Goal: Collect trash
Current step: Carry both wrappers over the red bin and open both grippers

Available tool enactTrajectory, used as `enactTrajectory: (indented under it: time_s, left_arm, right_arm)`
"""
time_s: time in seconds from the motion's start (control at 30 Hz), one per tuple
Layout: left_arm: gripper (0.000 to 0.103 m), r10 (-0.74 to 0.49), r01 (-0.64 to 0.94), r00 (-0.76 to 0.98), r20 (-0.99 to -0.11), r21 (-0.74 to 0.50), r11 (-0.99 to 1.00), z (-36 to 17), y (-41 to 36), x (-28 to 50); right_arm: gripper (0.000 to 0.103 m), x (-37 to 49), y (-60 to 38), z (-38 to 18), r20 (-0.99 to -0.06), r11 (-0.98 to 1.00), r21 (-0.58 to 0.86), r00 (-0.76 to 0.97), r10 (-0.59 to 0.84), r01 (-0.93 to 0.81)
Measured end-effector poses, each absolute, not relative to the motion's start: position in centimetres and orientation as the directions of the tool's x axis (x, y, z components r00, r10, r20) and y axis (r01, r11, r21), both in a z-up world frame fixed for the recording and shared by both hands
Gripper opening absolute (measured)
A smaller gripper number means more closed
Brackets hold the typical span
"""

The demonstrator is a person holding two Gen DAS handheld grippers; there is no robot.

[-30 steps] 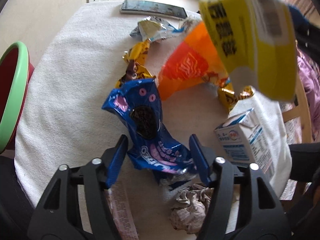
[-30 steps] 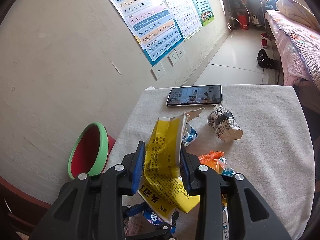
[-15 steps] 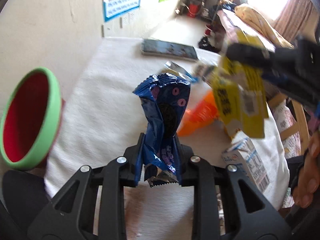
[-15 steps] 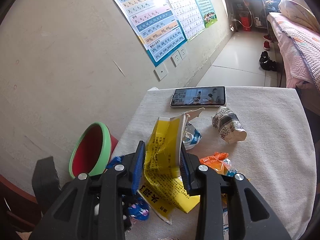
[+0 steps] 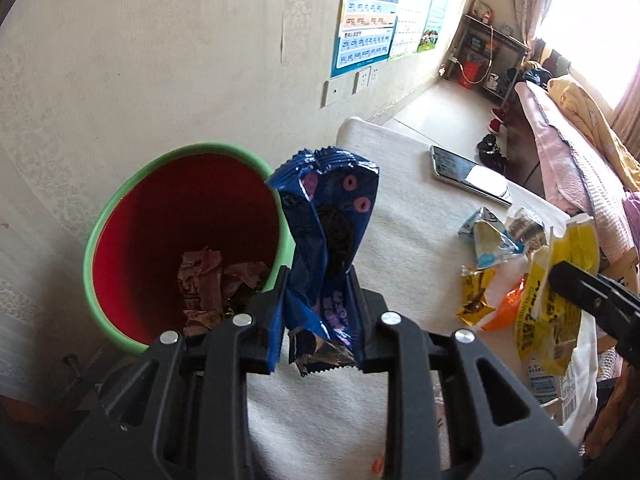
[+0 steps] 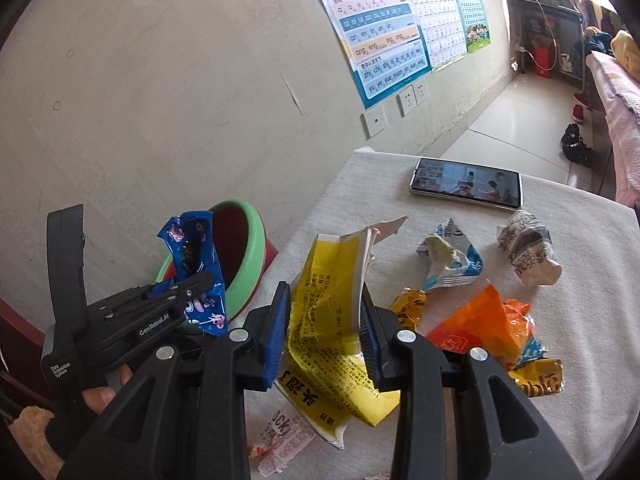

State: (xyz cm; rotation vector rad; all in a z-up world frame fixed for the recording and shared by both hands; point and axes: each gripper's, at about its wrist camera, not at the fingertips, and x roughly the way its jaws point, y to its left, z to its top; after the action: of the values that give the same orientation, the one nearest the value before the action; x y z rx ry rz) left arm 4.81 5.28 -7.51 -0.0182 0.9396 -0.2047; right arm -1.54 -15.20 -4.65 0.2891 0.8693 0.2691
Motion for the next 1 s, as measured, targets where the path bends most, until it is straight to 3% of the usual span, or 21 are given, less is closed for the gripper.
enactTrajectory:
  time_s: [0.83, 0.87, 0.9, 0.93, 1.0]
  left_arm:
    - [0.025, -0.003, -0.074, 0.582, -0.813, -0.057, 0.996, -8.6, 16.4, 9.2]
    - [0.026, 0.003, -0.083, 0.579, -0.815, -0.055, 0.995, -8.7, 16.6, 9.2]
    - [0.033, 0.010, -0.093, 0.577, -0.816, -0.054, 0.994, -8.8, 16.8, 9.2]
    - [0.043, 0.016, -0.105, 0.579, -0.815, -0.054, 0.993, -8.9, 17.1, 9.1]
    - [0.048, 0.024, -0.119, 0.587, -0.809, -0.056, 0.991, -8.7, 17.4, 8.7]
  right_arm:
    - [0.034, 9.6, 0.9, -6.3, -0.681, 0.818, 0.474, 0.454, 0.575, -0.324]
    - [0.041, 9.8, 1.0, -6.2, -0.676, 0.815, 0.479, 0.456, 0.579, -0.325]
    - [0.054, 9.8, 1.0, -6.2, -0.670, 0.812, 0.486, 0.459, 0.583, -0.322]
    - [0.056, 9.8, 0.8, -6.1, -0.665, 0.811, 0.491, 0.464, 0.585, -0.317]
    - [0.056, 9.5, 0.4, -6.0, -0.665, 0.812, 0.492, 0.465, 0.584, -0.315]
